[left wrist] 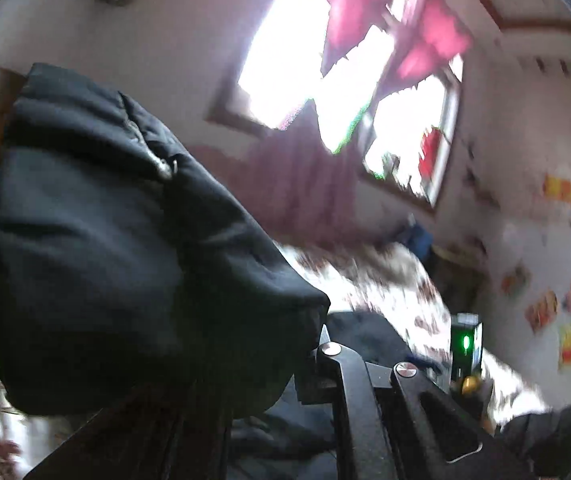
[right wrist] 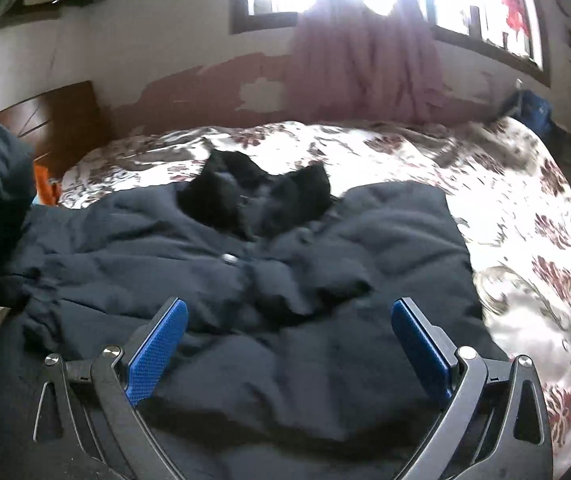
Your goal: Fold large clothes
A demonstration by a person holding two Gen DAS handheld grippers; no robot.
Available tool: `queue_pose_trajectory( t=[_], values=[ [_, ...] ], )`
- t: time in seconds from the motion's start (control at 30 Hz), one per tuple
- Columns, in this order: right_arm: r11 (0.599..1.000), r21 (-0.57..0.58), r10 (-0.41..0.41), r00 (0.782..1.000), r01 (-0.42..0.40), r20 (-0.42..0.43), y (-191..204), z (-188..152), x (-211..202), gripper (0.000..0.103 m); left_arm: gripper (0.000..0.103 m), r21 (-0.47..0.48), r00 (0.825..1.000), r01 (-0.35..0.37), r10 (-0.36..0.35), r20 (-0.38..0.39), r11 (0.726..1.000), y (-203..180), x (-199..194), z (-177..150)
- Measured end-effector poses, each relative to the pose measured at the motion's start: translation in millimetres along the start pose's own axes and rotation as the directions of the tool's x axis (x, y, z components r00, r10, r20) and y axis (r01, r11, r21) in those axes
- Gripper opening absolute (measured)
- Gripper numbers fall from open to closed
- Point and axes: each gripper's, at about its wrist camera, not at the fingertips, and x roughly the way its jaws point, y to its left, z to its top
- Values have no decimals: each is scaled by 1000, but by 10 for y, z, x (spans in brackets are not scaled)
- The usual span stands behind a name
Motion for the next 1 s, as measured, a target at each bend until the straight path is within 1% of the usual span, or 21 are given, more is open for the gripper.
queue_pose_trajectory(
  t=[0.1, 0.17, 0.23, 0.3, 0.37, 0.43, 0.5, 0.53, 0.57, 0.6, 0.63, 0.67, 0.7, 0.73, 0.77, 0.83, 0.9, 0.97, 1.0],
  values=[
    [999, 46, 9, 1000, -8, -25, -223, -111, 73, 100, 7, 92, 994, 26, -16, -111, 995, -363, 247, -241],
    [996, 84, 35, 998, -31, -43, -340, -187, 112, 100, 7, 147, 982, 50, -22, -189, 988, -560, 402, -423],
    [991, 122, 70, 996, -63, -53, -438, -253, 139, 100, 7, 175, 963, 77, -28, -266, 982, -682, 546, -602],
    [982, 158, 111, 993, -102, -51, -509, -277, 171, 100, 7, 183, 946, 90, -27, -324, 979, -720, 653, -743],
    [975, 178, 143, 989, -133, -48, -526, -328, 180, 100, 8, 163, 934, 107, -42, -355, 981, -713, 702, -864],
    [963, 200, 195, 980, -183, -44, -554, -351, 191, 100, 12, 148, 920, 126, -60, -388, 981, -696, 727, -920],
    [943, 229, 255, 966, -240, -42, -582, -384, 206, 100, 24, 157, 912, 147, -72, -405, 977, -678, 740, -951],
    [934, 243, 278, 960, -260, -41, -575, -429, 172, 100, 26, 162, 909, 163, -84, -409, 973, -695, 722, -979],
    [921, 269, 304, 951, -280, -49, -603, -464, 166, 100, 31, 161, 905, 178, -97, -415, 971, -682, 679, -987],
    [910, 288, 326, 944, -299, -50, -623, -483, 176, 100, 45, 154, 898, 200, -119, -423, 968, -676, 647, -993],
    [890, 315, 361, 931, -329, -47, -649, -511, 184, 100, 58, 145, 897, 210, -132, -422, 967, -713, 705, -962],
    [880, 332, 377, 925, -341, -48, -659, -538, 182, 100, 81, 135, 904, 208, -138, -405, 969, -727, 689, -950],
    [873, 347, 384, 921, -343, -57, -667, -564, 185, 100, 88, 122, 919, 196, -139, -369, 973, -724, 664, -928],
    [869, 354, 391, 918, -345, -64, -665, -592, 184, 100, 89, 104, 928, 194, -148, -343, 975, -721, 646, -890],
    [865, 364, 396, 915, -345, -75, -653, -616, 180, 100, 89, 77, 929, 208, -173, -327, 975, -691, 611, -841],
    [872, 370, 386, 916, -321, -115, -606, -668, 183, 100, 89, 40, 941, 193, -173, -291, 980, -665, 598, -737],
    [881, 355, 389, 907, -314, -163, -492, -722, 185, 100, 89, 8, 957, 158, -151, -246, 987, -608, 599, -594],
    [891, 342, 384, 899, -300, -210, -364, -786, 228, 100, 90, -39, 977, 100, -105, -183, 994, -459, 550, -468],
    [902, 325, 364, 904, -283, -223, -296, -801, 236, 95, 92, -59, 984, 66, -74, -163, 996, -381, 522, -429]
  ],
)
